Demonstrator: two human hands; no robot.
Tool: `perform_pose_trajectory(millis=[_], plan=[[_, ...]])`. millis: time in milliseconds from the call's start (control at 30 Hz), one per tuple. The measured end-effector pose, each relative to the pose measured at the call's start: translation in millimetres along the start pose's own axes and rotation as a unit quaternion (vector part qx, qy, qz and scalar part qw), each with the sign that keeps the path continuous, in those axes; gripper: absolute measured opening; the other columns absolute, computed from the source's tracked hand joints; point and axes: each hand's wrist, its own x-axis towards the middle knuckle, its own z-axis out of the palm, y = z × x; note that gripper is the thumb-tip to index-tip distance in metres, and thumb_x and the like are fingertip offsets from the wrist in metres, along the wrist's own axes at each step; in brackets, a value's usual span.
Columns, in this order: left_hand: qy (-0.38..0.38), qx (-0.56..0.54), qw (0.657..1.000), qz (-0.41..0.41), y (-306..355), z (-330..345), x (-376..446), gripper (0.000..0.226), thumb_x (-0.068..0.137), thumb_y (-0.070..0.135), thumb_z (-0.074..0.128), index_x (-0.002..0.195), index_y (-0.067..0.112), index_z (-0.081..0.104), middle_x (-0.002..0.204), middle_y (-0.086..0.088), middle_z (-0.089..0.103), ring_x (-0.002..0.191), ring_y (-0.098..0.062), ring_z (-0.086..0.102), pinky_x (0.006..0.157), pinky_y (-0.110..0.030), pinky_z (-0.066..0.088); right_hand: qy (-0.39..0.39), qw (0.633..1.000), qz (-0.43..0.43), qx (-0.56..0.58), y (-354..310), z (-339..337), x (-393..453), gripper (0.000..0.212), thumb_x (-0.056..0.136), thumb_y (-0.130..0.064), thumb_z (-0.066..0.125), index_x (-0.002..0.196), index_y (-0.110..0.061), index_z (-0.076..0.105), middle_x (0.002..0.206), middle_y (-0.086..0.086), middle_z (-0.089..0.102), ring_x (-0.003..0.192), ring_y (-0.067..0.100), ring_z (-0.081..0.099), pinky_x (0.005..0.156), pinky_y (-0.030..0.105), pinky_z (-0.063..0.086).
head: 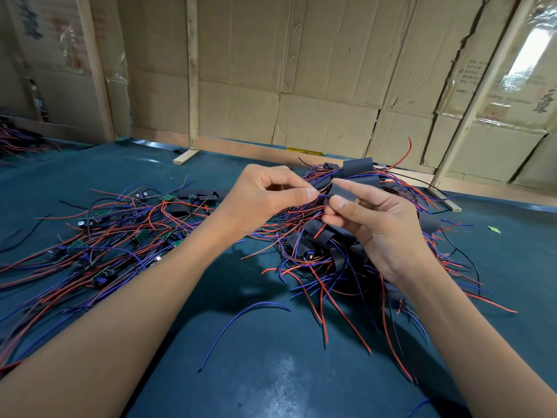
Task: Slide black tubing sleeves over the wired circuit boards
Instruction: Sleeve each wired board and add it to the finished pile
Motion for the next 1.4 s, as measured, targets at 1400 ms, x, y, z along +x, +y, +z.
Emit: perform_pose_trajectory(millis=[1400], plan=[[0.008, 0.307, 0.951, 0.012, -46, -17, -1, 0.027, 0.087, 0.050, 0.070, 0.096, 0.025, 0.062, 0.055, 0.011, 0.053, 0.051, -0.005, 0.044, 0.050, -0.015, 0.033, 0.117, 0.985, -0.108, -0.073, -1, -26, 11, 0.030, 0.086, 0.003, 0.072, 0.115, 0.000, 0.069, 0.079, 0.007, 0.069, 0.064, 0.020, 0.064, 0.051, 0.027, 0.052]])
